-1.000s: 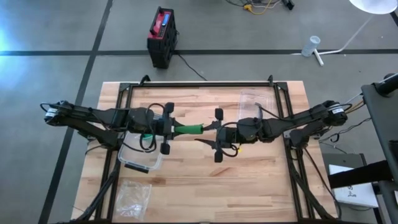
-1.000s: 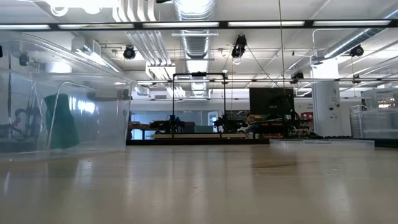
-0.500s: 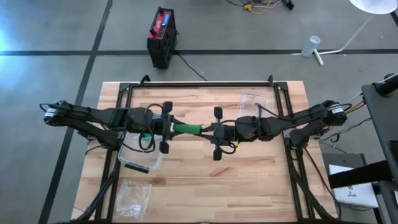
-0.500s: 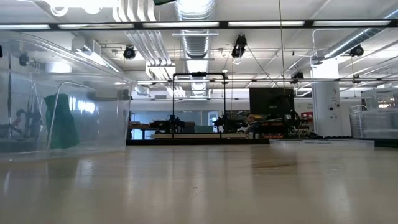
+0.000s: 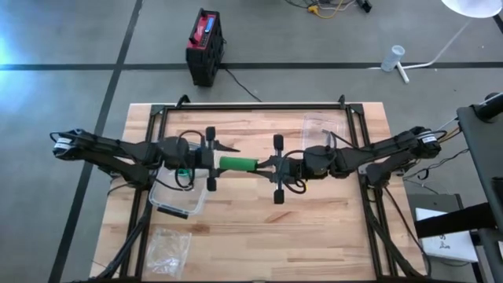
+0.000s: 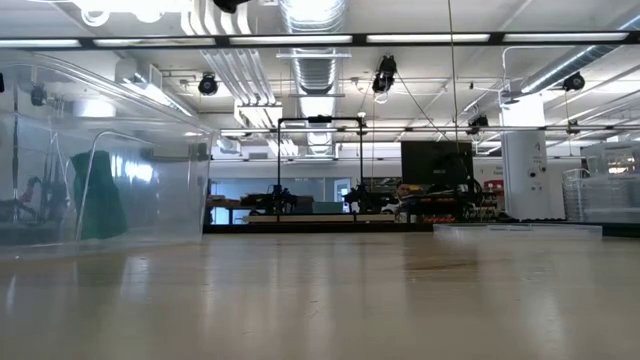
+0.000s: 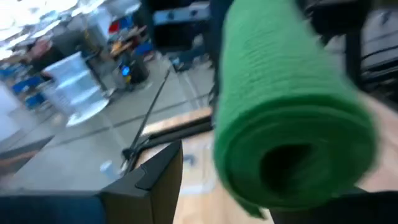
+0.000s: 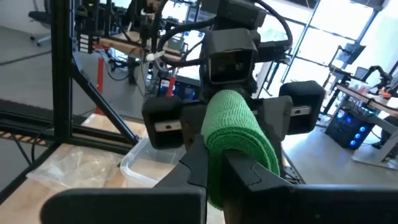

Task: Roll bandage
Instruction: Roll the dark green bandage

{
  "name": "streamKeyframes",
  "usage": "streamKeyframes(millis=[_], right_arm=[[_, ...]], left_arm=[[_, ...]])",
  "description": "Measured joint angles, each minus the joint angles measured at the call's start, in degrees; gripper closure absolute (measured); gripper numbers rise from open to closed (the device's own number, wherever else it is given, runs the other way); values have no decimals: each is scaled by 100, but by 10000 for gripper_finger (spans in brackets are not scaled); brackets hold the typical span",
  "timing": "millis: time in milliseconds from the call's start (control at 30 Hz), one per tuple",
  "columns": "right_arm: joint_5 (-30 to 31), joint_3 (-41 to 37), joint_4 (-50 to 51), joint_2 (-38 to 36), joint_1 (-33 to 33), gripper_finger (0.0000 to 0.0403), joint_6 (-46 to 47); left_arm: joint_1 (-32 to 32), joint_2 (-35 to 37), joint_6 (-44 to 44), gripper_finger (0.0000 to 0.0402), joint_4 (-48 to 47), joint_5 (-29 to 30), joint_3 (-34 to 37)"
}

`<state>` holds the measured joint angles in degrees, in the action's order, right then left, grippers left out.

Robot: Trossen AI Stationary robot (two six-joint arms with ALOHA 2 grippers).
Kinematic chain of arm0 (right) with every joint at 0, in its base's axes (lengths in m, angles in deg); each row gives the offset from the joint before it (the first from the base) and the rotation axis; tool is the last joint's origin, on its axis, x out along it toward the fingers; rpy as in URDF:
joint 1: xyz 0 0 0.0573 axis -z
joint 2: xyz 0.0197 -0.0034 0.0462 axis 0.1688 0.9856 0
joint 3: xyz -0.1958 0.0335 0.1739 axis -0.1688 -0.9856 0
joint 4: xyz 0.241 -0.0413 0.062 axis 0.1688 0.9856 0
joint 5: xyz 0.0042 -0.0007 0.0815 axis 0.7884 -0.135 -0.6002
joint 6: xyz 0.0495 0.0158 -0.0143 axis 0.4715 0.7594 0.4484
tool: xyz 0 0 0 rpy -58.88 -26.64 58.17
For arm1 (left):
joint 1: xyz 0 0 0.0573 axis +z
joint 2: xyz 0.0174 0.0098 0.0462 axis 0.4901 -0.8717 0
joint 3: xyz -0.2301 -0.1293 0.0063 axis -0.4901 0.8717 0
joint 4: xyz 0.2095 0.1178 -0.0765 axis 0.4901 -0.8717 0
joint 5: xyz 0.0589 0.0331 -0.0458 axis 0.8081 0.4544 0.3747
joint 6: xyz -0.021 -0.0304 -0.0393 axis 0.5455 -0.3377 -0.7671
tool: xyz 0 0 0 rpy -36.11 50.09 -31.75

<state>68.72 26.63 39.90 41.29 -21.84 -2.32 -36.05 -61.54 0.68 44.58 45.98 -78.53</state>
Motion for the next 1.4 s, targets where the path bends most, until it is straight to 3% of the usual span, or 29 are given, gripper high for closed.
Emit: streamKeyframes(millis=[267, 467, 700, 900, 1400], right_arm=[[22, 4, -27, -48, 2, 395, 34], [24, 4, -117, -46, 2, 395, 73], [-265, 4, -260, -28, 11, 395, 198], [-278, 4, -254, -28, 13, 394, 248], [-691, 76, -568, -28, 15, 394, 342]], left_arm=[[-2, 171, -92, 256, 2148, -517, 980], [35, 59, -110, 280, 3332, -541, 1480], [138, -70, -134, 306, 3587, -484, 1507], [138, -72, -180, 392, 3588, -484, 1451], [242, -72, -442, 401, 3571, -328, 1804]])
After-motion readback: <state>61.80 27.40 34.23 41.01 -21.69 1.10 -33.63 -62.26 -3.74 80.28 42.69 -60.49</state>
